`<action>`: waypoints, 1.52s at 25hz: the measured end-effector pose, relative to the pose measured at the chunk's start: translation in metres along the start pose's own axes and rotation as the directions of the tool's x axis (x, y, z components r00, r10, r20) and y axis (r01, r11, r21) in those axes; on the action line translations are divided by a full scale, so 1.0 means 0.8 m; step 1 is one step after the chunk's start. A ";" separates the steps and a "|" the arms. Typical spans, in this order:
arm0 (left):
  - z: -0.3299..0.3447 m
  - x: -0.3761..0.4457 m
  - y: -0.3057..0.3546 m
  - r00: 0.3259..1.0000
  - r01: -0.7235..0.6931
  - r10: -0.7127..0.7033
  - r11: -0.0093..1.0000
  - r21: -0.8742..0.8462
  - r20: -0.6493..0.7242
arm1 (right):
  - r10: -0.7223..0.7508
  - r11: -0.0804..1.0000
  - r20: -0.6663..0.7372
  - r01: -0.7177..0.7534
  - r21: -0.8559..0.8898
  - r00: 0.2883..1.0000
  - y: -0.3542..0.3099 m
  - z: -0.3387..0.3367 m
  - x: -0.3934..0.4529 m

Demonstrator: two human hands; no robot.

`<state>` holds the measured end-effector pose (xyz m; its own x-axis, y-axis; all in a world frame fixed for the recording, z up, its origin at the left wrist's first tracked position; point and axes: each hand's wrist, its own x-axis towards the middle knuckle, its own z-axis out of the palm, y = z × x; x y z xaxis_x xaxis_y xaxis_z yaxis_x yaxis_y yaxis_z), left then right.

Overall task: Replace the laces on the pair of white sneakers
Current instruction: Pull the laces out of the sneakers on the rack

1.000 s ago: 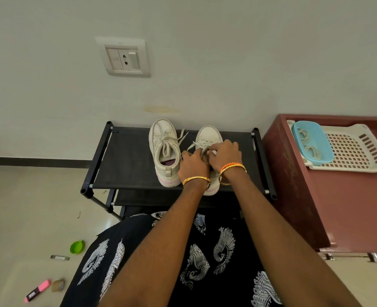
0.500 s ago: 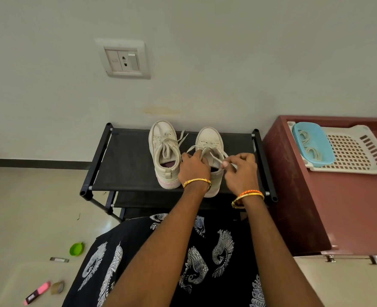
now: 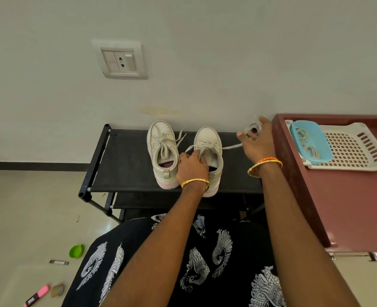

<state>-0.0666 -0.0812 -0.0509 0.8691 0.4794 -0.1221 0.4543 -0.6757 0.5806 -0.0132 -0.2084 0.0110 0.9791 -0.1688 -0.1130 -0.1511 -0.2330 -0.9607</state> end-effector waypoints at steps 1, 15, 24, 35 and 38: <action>0.000 -0.001 0.000 1.000 -0.002 0.002 1.000 0.002 -0.002 | -0.043 0.999 0.022 0.043 -0.021 0.999 0.001 0.005 -0.002; -0.004 0.021 0.018 0.909 -0.395 0.411 0.901 0.179 -0.062 | -0.138 0.896 -0.112 0.076 -0.437 0.984 0.066 0.073 -0.028; 0.007 0.052 0.029 0.910 -0.402 0.412 0.855 0.327 0.040 | -0.109 0.845 -0.036 0.073 -0.531 0.993 0.074 0.073 -0.020; 0.002 0.047 0.033 0.979 -0.168 0.144 0.971 -0.167 -0.145 | 0.068 0.780 0.122 0.023 -0.625 0.990 0.061 0.069 0.002; -0.001 0.085 0.032 0.941 0.336 -0.312 0.827 -0.450 0.129 | 0.105 0.759 0.145 0.015 -0.651 0.984 0.056 0.066 0.003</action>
<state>0.0041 -0.0651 -0.0438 0.7016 0.5897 -0.3999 0.5796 -0.1458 0.8018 -0.0107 -0.1683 -0.0458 0.9671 -0.0516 -0.2491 -0.1886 -0.8025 -0.5661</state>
